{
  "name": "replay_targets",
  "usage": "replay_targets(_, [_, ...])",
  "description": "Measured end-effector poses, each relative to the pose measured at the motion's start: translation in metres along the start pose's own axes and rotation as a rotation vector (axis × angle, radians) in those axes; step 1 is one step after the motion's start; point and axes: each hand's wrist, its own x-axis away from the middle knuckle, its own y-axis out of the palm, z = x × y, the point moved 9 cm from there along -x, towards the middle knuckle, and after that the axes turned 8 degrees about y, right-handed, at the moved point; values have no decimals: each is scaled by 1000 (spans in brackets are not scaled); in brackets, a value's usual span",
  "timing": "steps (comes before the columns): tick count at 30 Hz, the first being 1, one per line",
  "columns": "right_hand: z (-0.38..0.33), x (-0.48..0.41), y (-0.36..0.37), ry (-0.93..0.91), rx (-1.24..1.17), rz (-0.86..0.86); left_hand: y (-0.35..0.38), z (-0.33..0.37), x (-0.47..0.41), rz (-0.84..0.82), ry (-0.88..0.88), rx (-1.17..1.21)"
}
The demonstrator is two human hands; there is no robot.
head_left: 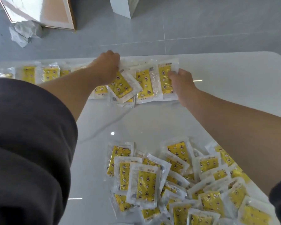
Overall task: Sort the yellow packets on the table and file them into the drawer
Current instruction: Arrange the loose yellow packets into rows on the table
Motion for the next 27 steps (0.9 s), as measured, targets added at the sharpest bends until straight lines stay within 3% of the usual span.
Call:
replay_targets(5, [-13,-7,-46,-105,246,209,-16,-8,4,-87,96,-398])
replay_targets(9, [-15,-10,-52,-120,421,243,-7,-29,3,-132,30,-614])
replay_targets(13, [-10,-3,-45,-139,679,342,7,-41,12,37,-159,-416])
replay_targets(16, [-5,12,-42,-195,846,399,2,-17,40,235,-151,-253])
replay_targets(18, [6,32,-36,-250,875,365,9,6,74,278,-100,-150])
replay_targets(22, [46,80,-14,-384,944,244,60,45,154,169,-51,34])
replay_targets(27, [97,156,21,-527,975,79,129,59,257,12,-139,198])
